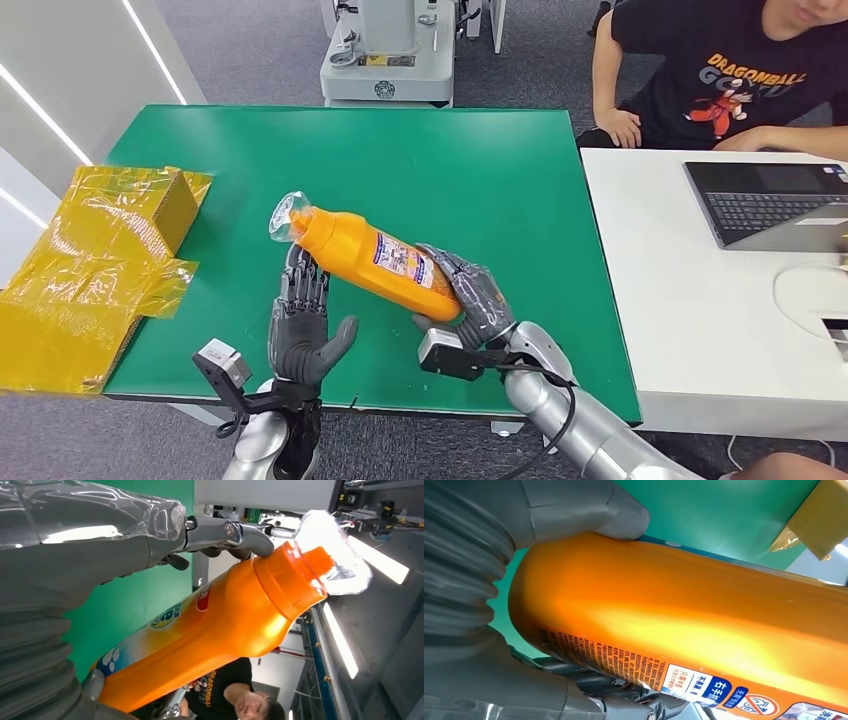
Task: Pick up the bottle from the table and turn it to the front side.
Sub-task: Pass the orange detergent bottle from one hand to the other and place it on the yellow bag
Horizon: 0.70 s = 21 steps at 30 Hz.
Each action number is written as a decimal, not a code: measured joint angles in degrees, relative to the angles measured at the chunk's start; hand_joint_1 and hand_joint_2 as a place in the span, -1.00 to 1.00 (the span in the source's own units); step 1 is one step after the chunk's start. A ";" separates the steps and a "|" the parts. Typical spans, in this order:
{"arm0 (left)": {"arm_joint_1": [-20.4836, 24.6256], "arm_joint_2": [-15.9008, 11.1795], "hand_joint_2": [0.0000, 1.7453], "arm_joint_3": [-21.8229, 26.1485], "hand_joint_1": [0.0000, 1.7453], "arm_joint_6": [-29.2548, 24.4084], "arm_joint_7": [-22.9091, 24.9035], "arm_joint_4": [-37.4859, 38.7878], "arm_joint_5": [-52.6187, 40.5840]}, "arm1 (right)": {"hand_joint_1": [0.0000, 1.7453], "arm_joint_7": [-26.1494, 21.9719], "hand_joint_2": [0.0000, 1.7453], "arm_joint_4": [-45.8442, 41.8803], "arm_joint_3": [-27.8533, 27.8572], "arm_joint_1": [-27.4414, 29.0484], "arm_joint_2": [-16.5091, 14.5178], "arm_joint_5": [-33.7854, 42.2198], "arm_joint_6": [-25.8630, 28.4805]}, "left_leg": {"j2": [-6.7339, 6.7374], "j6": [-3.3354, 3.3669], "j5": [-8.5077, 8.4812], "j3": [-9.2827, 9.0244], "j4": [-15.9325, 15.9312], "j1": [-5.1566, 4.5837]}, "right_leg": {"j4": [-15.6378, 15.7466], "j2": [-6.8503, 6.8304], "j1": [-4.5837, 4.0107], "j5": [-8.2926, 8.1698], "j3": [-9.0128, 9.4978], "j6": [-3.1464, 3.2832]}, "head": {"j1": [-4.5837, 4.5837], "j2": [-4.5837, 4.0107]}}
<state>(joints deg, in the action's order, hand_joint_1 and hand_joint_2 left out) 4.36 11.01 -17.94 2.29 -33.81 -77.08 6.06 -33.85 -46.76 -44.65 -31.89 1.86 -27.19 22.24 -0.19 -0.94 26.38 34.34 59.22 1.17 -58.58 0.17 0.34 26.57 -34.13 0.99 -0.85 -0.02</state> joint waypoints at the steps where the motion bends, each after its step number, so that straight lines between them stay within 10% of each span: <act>1: 0.00 -0.08 1.00 0.00 -1.00 -0.02 0.00 0.05 0.09 | 1.00 0.01 1.00 -0.22 0.01 0.06 0.02 -0.14 -0.53 | 0.01 0.00 0.00 0.00 0.00 0.00 | 0.00 0.01 0.00 0.00 0.00 0.00 | 0.00 0.00; 21: 0.98 -1.03 1.00 0.04 -1.00 -0.85 0.11 0.64 2.05 | 1.00 -2.37 1.00 -2.22 -2.68 0.24 0.69 -0.47 -11.18 | 0.02 0.00 0.00 0.01 0.00 0.00 | 0.00 0.02 0.00 0.00 -0.01 0.00 | -0.01 0.00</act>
<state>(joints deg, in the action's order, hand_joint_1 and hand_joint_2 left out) 5.33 9.97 -17.90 1.44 -33.70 -76.44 8.11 -36.22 -48.98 -47.33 -31.66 2.55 -27.66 11.06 -0.17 -0.94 26.38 34.35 59.22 1.17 -58.58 0.19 0.34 26.57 -34.14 0.99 -0.86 -0.02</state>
